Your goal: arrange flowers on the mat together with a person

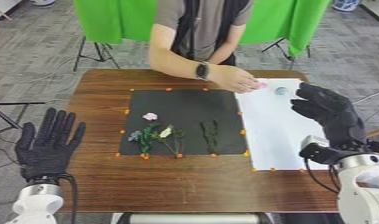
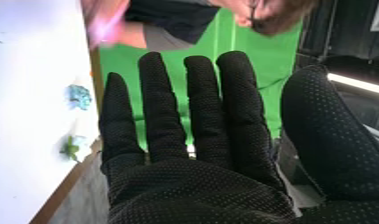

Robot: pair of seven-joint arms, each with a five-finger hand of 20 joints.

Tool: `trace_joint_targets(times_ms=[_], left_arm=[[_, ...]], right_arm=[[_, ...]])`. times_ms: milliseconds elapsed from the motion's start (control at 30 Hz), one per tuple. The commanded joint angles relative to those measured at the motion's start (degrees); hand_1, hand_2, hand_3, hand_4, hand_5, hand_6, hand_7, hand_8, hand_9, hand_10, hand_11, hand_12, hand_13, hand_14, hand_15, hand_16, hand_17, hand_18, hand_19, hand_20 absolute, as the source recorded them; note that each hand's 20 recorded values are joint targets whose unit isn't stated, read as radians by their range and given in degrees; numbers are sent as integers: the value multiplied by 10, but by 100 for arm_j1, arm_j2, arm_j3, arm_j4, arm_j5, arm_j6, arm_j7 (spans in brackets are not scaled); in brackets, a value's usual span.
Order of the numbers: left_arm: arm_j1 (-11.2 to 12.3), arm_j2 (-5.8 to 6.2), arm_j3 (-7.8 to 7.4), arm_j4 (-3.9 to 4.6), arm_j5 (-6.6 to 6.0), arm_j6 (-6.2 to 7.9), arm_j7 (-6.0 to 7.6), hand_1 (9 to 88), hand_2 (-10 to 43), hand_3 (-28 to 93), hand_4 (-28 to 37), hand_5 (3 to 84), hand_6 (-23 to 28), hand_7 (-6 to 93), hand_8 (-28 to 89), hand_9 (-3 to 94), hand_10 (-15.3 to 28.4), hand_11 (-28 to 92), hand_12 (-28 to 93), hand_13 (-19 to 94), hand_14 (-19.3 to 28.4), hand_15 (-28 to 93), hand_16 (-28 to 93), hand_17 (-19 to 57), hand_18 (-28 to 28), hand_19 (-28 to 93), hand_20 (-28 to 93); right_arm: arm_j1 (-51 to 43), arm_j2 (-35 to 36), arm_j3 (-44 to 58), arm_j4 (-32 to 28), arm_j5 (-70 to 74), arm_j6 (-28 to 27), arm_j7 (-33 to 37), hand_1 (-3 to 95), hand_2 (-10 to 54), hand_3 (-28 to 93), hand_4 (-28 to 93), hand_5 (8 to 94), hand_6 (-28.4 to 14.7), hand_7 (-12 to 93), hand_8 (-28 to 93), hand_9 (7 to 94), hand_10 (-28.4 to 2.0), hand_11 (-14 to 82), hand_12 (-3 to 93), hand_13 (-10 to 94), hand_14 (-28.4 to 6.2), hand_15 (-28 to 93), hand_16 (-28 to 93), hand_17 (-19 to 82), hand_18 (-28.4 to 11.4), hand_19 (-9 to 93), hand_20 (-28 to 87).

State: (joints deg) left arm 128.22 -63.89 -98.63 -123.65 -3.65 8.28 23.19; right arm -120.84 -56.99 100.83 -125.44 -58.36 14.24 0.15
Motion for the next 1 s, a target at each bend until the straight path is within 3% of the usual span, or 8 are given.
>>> trace_joint_targets(times_ms=[33,133,267,333,367,667,1000], left_arm=[[138,-54,9,3,20,5,11,286,134,730,-283,461,71,126,-108,424,131,177,63,325,129,242,-67,-57,153,381,97],[130,-56,9,-10,17,57,-25,288,134,729,-283,461,71,126,-108,424,131,176,63,325,129,241,-67,-58,153,381,98],[148,-37,-60,-27,67,-15,-33,290,135,727,-283,463,72,125,-108,424,131,176,63,325,130,241,-66,-58,154,381,99],[157,-24,-82,-29,34,13,20,290,135,727,-283,463,72,125,-107,424,131,175,63,325,130,241,-66,-58,154,381,99],[152,-22,-87,-6,1,-50,44,289,135,727,-283,463,72,125,-107,424,131,175,63,325,130,241,-66,-58,154,381,99],[104,4,20,27,-115,-87,62,285,127,731,-283,460,70,123,-106,422,130,173,63,324,130,239,-65,-58,154,377,99],[46,22,28,58,-94,-116,62,279,136,717,-283,459,69,123,-106,421,130,172,64,324,132,236,-63,-58,155,373,102]], right_arm=[[44,-62,-108,-28,-179,-99,47,274,70,818,-266,535,12,175,-135,534,-88,72,114,438,-123,145,195,134,-179,369,163],[98,-63,-166,-24,-254,-61,95,275,69,818,-266,534,12,174,-135,534,-88,72,114,438,-123,145,194,134,-178,368,163],[157,-52,-260,-4,-506,-60,148,275,68,819,-266,532,12,174,-134,533,-88,71,114,438,-123,145,193,135,-178,367,163],[230,-62,-323,16,-593,-120,200,276,67,819,-266,532,13,174,-134,533,-87,71,114,438,-123,146,194,135,-178,367,163],[285,-58,-378,39,-629,-121,220,276,66,819,-266,532,13,174,-134,533,-87,71,115,438,-123,146,194,134,-178,367,163],[644,42,-807,177,-598,-76,314,278,64,819,-267,529,14,176,-135,531,-84,72,116,437,-125,146,195,132,-179,368,163],[741,134,-912,204,-764,-21,247,277,61,820,-267,527,14,175,-135,525,-84,70,115,433,-127,143,196,131,-180,368,162]])
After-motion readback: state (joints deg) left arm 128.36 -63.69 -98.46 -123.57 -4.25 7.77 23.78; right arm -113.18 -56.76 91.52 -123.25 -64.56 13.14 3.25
